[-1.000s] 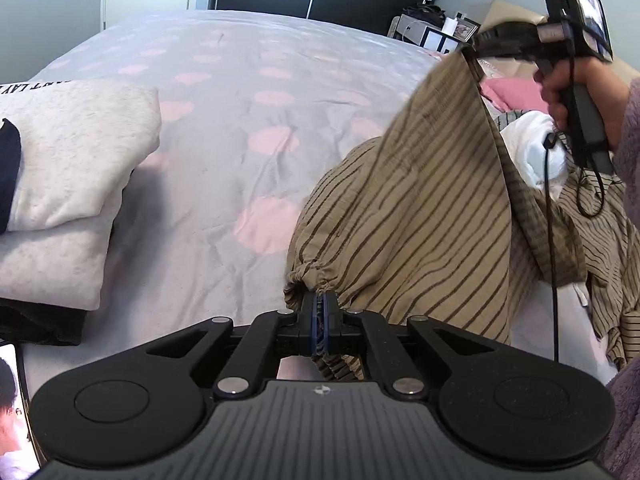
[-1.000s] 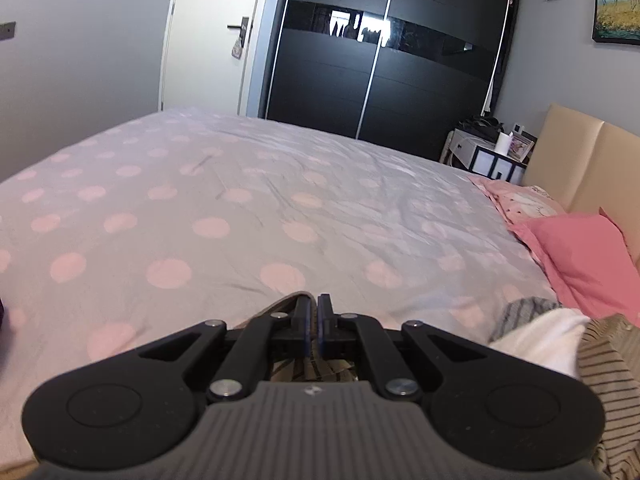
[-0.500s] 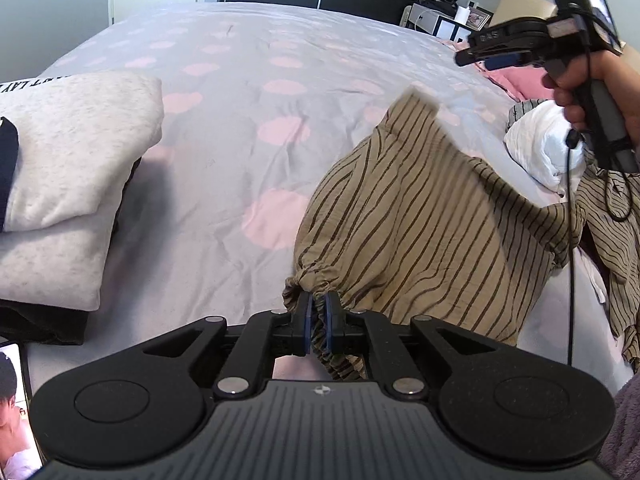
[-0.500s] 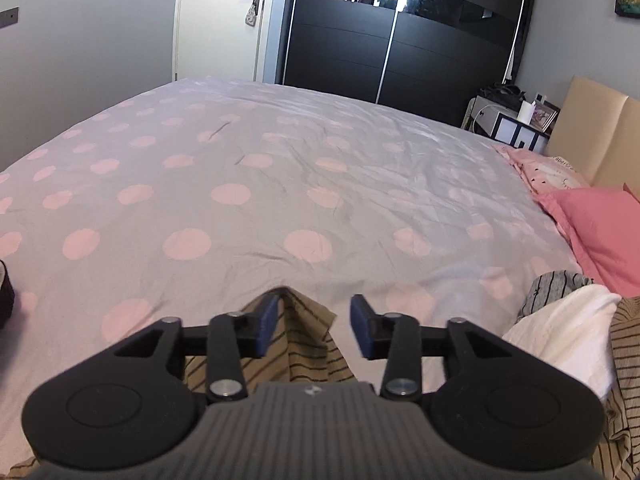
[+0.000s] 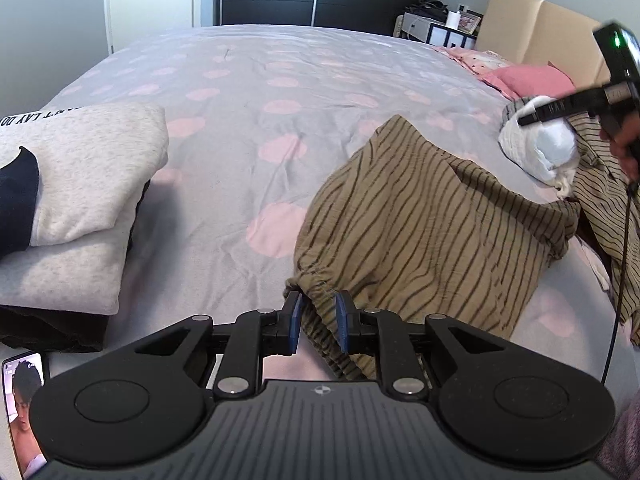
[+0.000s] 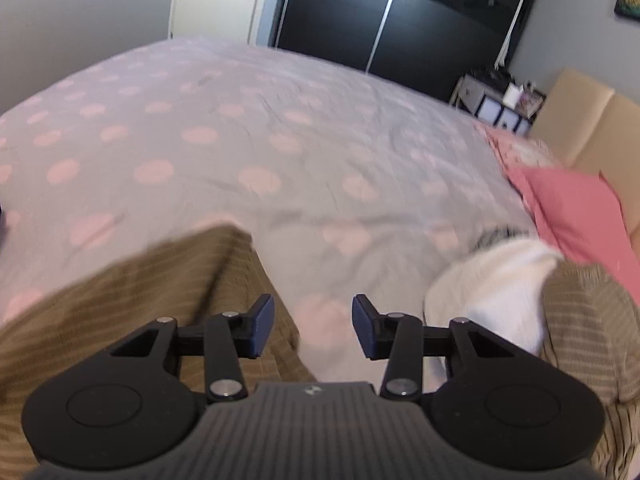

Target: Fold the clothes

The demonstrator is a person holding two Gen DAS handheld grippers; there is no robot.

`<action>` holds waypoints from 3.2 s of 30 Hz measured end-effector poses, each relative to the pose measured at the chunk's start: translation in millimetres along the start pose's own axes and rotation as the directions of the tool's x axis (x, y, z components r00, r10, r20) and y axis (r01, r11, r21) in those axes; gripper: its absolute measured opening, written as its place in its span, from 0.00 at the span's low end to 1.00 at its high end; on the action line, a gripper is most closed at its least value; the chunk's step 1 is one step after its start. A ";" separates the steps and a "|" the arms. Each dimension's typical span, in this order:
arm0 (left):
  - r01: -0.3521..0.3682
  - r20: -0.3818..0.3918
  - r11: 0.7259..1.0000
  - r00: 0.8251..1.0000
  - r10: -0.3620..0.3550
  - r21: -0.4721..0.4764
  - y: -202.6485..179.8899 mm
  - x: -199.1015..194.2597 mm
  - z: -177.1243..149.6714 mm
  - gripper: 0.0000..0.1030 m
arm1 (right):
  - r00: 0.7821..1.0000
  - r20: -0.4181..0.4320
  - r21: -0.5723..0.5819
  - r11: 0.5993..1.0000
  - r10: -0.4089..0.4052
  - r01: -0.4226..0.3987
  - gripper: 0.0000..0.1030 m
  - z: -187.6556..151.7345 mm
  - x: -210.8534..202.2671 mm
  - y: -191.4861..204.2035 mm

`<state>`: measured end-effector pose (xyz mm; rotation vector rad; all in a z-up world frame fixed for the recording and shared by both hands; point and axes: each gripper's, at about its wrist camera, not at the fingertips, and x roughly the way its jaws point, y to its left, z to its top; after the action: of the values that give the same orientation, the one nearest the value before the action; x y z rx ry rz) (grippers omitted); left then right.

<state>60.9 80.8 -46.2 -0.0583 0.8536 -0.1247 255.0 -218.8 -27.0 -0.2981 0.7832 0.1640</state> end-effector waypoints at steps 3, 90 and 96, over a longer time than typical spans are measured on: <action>0.017 -0.002 1.000 1.000 -0.017 0.014 -4.4 -2.1 -2.2 0.15 | 0.993 -0.101 0.049 0.998 0.053 -0.048 0.47 -23.8 6.8 -17.2; -0.082 -0.218 0.935 0.962 0.166 0.346 -11.4 22.7 -46.3 0.24 | 0.965 -0.003 -0.929 0.357 0.263 -0.101 0.32 -201.0 -80.1 290.8; -0.090 -0.187 0.928 0.968 0.167 0.361 -12.4 18.4 -45.6 0.24 | 0.948 -0.113 -0.804 0.534 0.296 -0.263 0.23 -173.2 -77.1 265.7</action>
<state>37.4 66.0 -88.7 0.3532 1.0379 -0.1595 17.7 -26.3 -141.8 -1.0574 0.6675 0.8617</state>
